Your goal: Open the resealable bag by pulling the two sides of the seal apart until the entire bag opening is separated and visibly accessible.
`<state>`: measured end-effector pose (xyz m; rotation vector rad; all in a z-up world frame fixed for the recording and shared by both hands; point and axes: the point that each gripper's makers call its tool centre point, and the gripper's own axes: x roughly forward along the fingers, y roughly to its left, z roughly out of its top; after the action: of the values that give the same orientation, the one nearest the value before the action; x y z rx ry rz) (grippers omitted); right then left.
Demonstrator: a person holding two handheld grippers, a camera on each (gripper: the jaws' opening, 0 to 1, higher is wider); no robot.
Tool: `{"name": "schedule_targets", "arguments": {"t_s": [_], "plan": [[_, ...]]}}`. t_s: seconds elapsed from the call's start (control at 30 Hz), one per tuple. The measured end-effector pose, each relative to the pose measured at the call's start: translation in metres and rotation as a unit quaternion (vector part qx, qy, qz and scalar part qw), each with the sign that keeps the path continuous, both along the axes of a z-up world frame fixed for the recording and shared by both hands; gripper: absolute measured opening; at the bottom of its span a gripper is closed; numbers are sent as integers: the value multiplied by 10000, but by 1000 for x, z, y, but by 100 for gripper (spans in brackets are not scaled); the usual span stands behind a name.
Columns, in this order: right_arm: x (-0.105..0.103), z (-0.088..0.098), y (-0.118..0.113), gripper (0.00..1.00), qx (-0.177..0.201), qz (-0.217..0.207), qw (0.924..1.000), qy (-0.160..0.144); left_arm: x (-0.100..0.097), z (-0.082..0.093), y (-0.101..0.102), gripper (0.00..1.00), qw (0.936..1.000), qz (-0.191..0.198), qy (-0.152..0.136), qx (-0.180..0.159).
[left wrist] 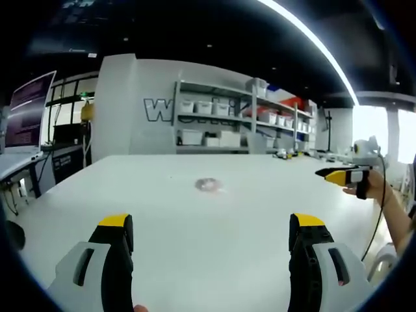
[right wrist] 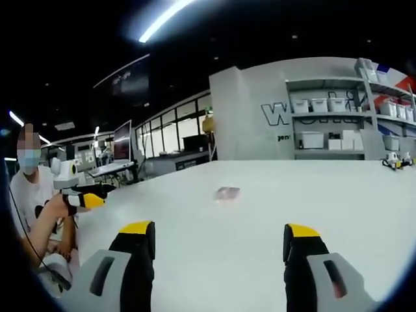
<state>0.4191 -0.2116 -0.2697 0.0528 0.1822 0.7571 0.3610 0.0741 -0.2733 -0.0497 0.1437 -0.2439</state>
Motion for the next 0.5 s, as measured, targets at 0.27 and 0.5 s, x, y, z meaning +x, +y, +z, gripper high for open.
{"name": "schedule_targets", "arguments": {"t_s": [0.27, 0.5], "plan": [[-1, -2, 5, 80, -20, 67, 10000, 25, -1, -1, 1, 100, 10000, -1, 13, -1], [-2, -2, 7, 80, 7, 79, 10000, 41, -2, 0, 1, 100, 10000, -8, 5, 14]]}}
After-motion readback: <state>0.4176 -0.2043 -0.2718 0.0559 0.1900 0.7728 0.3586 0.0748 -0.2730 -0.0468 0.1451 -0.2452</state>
